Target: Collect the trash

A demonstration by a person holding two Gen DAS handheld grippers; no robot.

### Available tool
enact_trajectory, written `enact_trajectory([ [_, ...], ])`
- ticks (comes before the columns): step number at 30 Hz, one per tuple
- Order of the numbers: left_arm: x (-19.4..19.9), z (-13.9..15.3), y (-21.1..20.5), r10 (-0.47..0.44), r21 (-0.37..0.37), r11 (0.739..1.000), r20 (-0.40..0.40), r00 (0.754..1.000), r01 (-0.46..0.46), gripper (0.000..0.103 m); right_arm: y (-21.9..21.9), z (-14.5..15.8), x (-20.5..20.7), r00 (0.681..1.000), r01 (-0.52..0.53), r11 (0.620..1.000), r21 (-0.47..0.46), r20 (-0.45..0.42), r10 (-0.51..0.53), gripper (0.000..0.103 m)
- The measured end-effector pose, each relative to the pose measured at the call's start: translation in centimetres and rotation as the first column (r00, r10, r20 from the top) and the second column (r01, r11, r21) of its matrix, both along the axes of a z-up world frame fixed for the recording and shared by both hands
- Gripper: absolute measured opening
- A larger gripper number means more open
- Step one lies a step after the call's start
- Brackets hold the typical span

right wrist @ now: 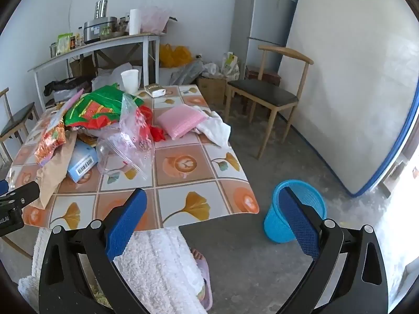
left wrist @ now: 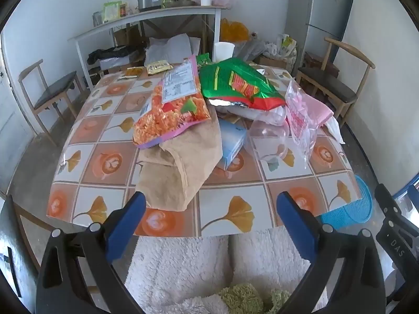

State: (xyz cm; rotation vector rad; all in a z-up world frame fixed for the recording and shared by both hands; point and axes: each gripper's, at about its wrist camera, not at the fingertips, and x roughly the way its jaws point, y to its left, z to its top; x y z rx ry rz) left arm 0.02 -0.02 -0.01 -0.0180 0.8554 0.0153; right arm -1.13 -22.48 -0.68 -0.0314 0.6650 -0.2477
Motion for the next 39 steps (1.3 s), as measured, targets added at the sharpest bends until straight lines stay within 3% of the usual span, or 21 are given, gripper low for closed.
enact_trajectory([
  [39,-0.1,-0.2,1.7,0.036,-0.012,0.999,0.012,0.999,-0.036,0.097,-0.3,-0.2,0.4,0.998,0.013,1.000,-0.023,-0.053,-0.014,0.096],
])
